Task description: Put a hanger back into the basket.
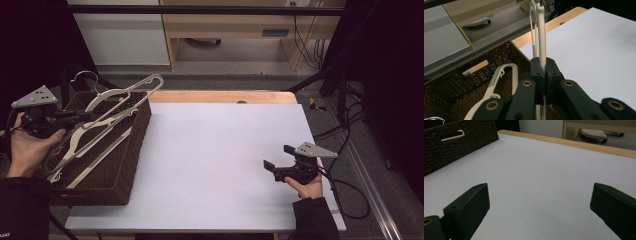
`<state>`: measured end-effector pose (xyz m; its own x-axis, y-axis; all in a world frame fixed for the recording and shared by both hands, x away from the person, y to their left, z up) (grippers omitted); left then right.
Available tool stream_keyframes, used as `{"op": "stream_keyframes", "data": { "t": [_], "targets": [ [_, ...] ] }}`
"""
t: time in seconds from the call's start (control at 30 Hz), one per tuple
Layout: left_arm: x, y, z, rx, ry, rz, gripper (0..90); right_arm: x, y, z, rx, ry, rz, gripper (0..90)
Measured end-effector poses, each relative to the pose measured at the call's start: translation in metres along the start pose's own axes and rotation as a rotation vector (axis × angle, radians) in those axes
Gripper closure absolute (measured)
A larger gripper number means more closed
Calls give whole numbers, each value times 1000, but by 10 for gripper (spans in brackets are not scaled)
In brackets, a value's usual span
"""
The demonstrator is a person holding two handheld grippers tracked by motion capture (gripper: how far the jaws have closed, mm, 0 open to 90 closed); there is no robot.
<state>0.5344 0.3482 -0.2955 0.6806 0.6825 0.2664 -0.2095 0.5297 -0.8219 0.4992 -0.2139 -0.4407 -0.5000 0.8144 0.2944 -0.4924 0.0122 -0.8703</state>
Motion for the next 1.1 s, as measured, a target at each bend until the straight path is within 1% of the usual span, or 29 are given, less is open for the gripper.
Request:
{"op": "stream_keyframes", "data": {
  "t": [0.03, 0.13, 0.17, 0.2, 0.3, 0.37, 0.4, 0.47, 0.5, 0.6, 0.7, 0.8, 0.83, 0.87, 0.93, 1.0, 1.1],
  "targets": [
    [3, 3, 0, -3, -3, 4, 867, 0, 0, 0, 0, -1, 0, 29],
    [11, 15, 0, -10, -8, 42, 867, 0, 0, 0, 3, 1, -2, 29],
    [14, 20, 0, -1, -10, 43, 868, 0, 0, 0, 2, -1, 0, 29],
    [17, 26, -1, 8, -15, 55, 868, 0, 0, 0, 1, 0, 3, 29],
    [23, 37, -1, 31, -28, 64, 868, 0, 0, 0, -1, 4, -3, 29],
    [27, 44, 0, 31, -29, 78, 868, 0, 0, 0, 0, 4, -3, 29],
    [29, 49, 1, 28, -35, 93, 868, 0, 0, 0, 1, 3, -1, 29],
    [31, 57, 1, 45, -34, 97, 867, 0, 0, 0, 0, 2, -1, 29],
    [31, 61, 1, 55, -33, 98, 868, 0, 0, 0, 0, -3, -1, 29],
    [31, 67, 2, 53, -25, 103, 868, 0, 1, -1, 4, 3, 0, 29],
    [30, 74, 3, 82, -26, 95, 868, 0, 1, -1, 7, 2, -3, 29],
    [28, 80, 3, 94, -10, 95, 868, 0, 1, -1, 7, 1, -3, 29],
    [27, 80, 2, 92, -6, 96, 868, 0, 1, -1, 7, 2, -2, 28],
    [26, 81, 1, 89, -2, 99, 868, 0, 1, -1, 6, 2, -1, 29],
    [23, 83, -3, 99, 9, 99, 868, 0, 1, -1, 5, 2, -2, 28],
    [20, 87, -7, 110, 9, 101, 868, 0, 1, -1, 5, -3, -2, 28],
    [18, 94, -11, 110, 11, 124, 867, 0, 1, 0, 4, -4, -3, 28]
  ]
}}
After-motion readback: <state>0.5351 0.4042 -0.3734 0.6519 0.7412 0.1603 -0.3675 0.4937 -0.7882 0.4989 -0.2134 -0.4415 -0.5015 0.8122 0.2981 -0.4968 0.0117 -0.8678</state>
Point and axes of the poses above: each handheld gripper's, and its own axes: z roughly backward along the jaws, y roughly out of its underside, x roughly to its left, the point moved 7 cm from there along -z, roughly forward along the jaws, and after that the axes turned 12 degrees about -z, right-handed, at the moved point
